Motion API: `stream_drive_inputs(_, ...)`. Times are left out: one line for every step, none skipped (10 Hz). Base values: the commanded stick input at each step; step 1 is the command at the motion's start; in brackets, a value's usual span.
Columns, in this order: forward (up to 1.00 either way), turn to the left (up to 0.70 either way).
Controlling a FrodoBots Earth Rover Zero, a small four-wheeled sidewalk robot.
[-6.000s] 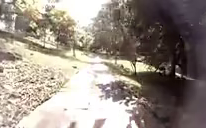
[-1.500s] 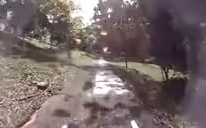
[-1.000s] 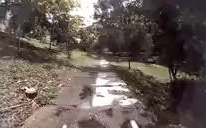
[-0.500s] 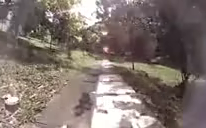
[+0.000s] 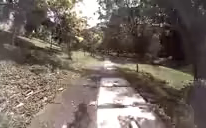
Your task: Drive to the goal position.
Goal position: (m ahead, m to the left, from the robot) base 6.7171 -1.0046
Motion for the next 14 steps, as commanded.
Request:
stream_drive_inputs(0.85,0.0)
stream_drive_inputs(0.85,0.0)
stream_drive_inputs(0.85,0.0)
stream_drive_inputs(0.85,0.0)
stream_drive_inputs(0.85,0.0)
stream_drive_inputs(0.85,0.0)
stream_drive_inputs(0.85,0.0)
stream_drive_inputs(0.85,0.0)
stream_drive_inputs(0.85,0.0)
stream_drive_inputs(0.85,0.0)
stream_drive_inputs(0.85,0.0)
stream_drive_inputs(0.85,0.0)
stream_drive_inputs(0.85,0.0)
stream_drive_inputs(0.85,0.0)
